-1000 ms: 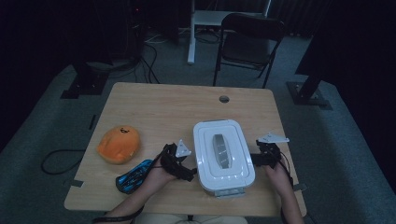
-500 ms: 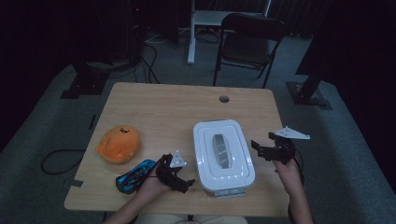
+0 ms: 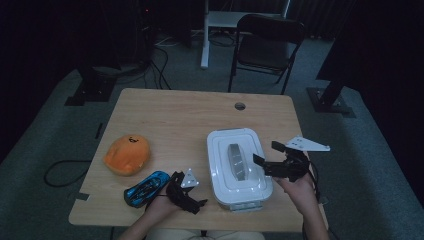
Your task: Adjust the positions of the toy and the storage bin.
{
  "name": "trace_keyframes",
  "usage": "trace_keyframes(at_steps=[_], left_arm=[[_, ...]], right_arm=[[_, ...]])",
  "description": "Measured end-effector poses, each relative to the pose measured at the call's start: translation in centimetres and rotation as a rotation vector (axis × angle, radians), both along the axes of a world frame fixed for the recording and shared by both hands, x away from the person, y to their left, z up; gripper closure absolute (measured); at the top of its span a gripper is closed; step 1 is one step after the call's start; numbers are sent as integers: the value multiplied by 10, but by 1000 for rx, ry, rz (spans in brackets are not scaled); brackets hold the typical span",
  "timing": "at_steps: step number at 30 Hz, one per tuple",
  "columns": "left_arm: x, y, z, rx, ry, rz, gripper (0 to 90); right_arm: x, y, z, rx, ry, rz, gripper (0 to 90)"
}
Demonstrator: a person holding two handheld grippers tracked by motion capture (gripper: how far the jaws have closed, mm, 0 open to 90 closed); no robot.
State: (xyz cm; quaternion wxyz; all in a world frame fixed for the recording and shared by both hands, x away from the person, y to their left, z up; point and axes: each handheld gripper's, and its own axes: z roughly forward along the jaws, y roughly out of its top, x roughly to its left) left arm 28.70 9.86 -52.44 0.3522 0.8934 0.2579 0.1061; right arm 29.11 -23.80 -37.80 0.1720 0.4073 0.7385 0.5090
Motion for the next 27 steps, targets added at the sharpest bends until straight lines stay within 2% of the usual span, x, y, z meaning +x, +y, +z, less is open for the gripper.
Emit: trace_keyframes(at_steps=[5, 10, 13, 14, 18, 23, 24, 26, 27], left_arm=[[-2, -1, 0, 14, -9, -19, 13], [-2, -1, 0, 15, -9, -18, 12], [-2, -1, 0, 14, -9, -18, 12], [-2, -1, 0, 14, -9, -18, 12], [-2, -1, 0, 14, -9, -18, 12], [-2, -1, 0, 13, -8, -15, 12], [-2, -1, 0, 13, -8, -15, 12], [-2, -1, 0, 13, -9, -14, 13], [-2, -1, 0, 13, -9, -14, 13]], right_arm=[[-10, 30, 2, -52, 34, 62, 135], [-16, 50, -4, -57, 47, 118, 138], [-17, 52, -5, -53, 54, 123, 141], [-18, 59, -7, -59, 74, 129, 157], [-19, 62, -9, -60, 99, 126, 205], [-21, 66, -13, -97, 121, 134, 293], [-22, 67, -15, -116, 121, 132, 330], [-22, 67, -17, -125, 124, 127, 404], [-21, 68, -18, -134, 128, 127, 407]])
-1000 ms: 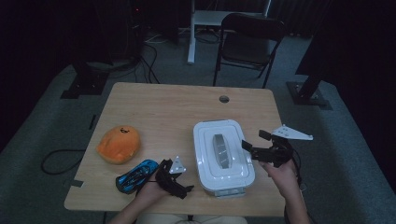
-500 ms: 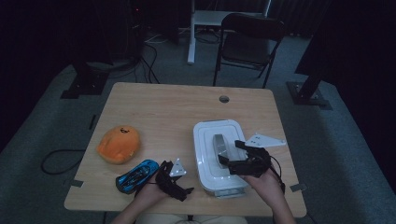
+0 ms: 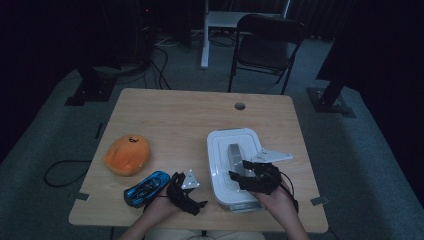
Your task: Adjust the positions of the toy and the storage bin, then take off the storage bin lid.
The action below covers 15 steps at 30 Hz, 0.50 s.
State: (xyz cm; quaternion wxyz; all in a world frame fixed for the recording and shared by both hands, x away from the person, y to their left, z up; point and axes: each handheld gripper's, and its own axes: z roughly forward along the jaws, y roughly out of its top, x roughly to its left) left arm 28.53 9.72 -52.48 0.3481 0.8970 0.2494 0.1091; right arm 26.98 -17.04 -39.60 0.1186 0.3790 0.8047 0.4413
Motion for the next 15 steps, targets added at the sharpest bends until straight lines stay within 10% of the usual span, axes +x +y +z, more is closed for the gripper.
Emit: trace_keyframes(at_steps=[15], left_arm=[[0, 0, 0, 0, 0, 0, 12]], right_arm=[[-2, 5, -4, -56, -34, -15, 624]])
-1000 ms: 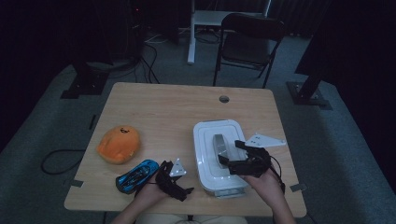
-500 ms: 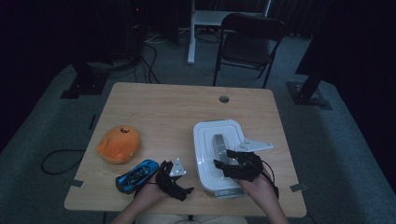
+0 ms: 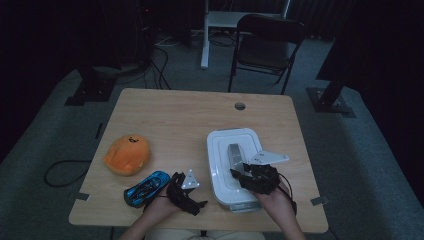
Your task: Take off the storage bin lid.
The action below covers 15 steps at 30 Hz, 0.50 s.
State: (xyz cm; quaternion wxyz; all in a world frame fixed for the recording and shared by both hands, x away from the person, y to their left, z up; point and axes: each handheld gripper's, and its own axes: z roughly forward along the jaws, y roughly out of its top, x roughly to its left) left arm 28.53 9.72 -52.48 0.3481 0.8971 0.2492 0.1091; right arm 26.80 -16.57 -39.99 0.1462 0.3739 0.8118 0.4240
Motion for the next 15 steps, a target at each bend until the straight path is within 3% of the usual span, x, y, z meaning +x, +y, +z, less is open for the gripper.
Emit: trace_keyframes(at_steps=[10, 15], left_arm=[[0, 0, 0, -1, 1, 3, 13], [0, 0, 0, -2, 1, 3, 13]], right_arm=[[-1, -5, 4, 77, 29, 8, 672], [-3, -9, 13, 120, 13, 13, 684]])
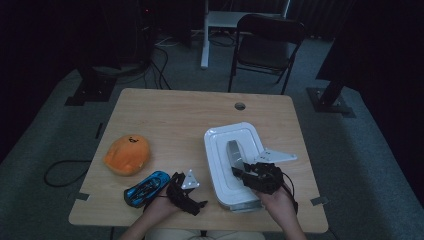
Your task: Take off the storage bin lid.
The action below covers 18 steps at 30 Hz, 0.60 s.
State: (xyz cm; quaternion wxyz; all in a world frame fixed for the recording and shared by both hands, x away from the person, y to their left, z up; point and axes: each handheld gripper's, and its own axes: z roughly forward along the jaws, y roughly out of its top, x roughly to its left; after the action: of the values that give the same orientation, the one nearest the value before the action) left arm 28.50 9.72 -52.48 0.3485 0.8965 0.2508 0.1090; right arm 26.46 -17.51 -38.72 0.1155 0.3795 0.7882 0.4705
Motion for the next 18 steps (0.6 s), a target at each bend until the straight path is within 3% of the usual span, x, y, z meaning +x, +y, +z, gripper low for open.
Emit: trace_keyframes(at_steps=[4, 12, 18], left_arm=[[0, 0, 0, 1, 4, -1, 13], [0, 0, 0, 0, 1, 1, 13], [0, 0, 0, 0, 0, 2, 12]], right_arm=[[-1, -6, 13, 33, -35, -13, 685], [6, -15, 28, -16, -93, -42, 693], [18, -29, 37, -14, -110, -82, 699]])
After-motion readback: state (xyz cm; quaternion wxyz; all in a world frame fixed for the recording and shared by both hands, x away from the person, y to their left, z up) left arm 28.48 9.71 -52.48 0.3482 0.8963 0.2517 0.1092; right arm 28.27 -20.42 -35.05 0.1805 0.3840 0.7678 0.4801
